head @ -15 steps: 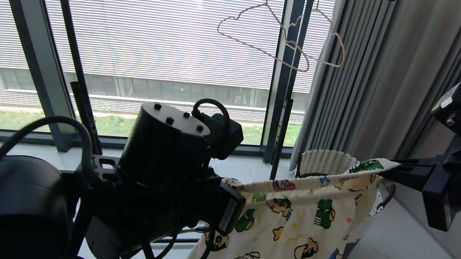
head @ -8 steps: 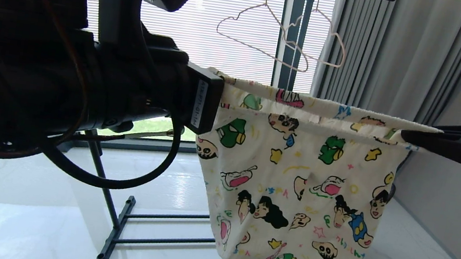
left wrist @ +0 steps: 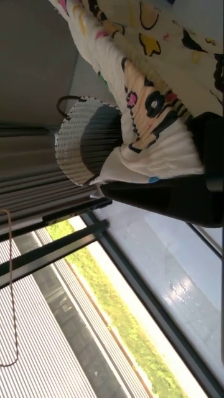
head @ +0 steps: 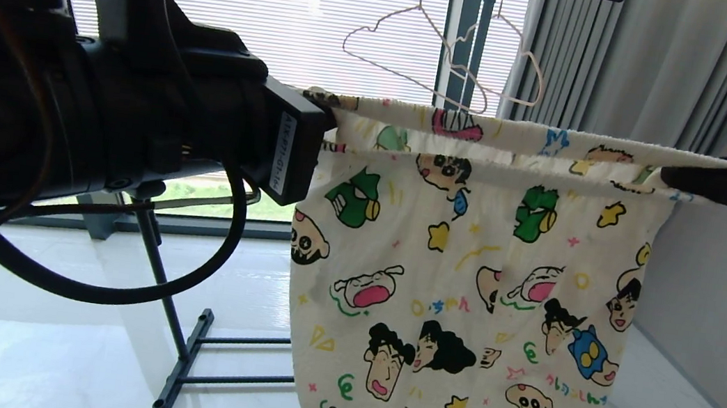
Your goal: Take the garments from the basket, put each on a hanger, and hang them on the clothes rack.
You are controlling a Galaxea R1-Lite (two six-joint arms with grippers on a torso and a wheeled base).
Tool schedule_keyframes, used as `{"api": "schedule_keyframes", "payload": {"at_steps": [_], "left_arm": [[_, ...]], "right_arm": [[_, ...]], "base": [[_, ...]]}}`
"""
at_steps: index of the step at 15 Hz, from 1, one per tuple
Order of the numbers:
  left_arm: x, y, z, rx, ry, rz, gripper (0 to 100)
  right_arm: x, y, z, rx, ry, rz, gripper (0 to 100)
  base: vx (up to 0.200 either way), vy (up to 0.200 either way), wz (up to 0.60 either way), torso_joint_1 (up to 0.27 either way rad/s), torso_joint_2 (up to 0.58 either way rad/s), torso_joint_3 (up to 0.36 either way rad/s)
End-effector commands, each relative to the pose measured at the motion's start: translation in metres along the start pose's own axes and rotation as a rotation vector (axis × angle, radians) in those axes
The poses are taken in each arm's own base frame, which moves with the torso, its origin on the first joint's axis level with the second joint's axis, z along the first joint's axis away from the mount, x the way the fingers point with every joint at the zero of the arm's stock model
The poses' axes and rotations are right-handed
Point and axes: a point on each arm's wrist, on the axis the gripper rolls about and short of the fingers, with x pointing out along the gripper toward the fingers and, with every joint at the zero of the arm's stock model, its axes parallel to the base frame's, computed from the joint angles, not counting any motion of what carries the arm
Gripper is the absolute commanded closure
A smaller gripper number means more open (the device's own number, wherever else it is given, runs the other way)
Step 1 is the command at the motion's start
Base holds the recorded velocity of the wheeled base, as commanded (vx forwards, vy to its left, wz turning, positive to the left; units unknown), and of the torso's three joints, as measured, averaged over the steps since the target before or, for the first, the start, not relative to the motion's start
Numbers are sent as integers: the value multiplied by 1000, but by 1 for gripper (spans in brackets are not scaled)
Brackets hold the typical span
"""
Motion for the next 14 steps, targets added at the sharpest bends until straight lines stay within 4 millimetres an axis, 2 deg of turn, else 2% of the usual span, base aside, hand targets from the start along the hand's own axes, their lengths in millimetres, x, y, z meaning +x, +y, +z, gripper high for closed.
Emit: {"api": "schedule_keyframes", "payload": {"at_steps": [1,3,6,10,13,14], "left_arm": [[0,0,-1,24,4,0,100],[4,-1,-2,57,6,-15,100],[12,-2,3,109,-43,-148,100],[21,1,6,115,-46,-140,100],[18,1,5,117,-27,-146,100],[10,2,5,118,-11,-152,100]], "right_arm": [[-1,6,-1,-23,12,39,100],[-11,15,-2,-89,21,97,100],[-27,31,-4,-161,38,203,100],[-24,43,-3,-186,30,267,100],[-22,44,-3,-187,36,268,100],[-22,43,-3,-181,34,266,100]], "base": [[0,0,0,0,0,0],[0,0,0,0,0,0],[0,0,0,0,0,0],[0,0,0,0,0,0],[0,0,0,0,0,0],[0,0,0,0,0,0]]}}
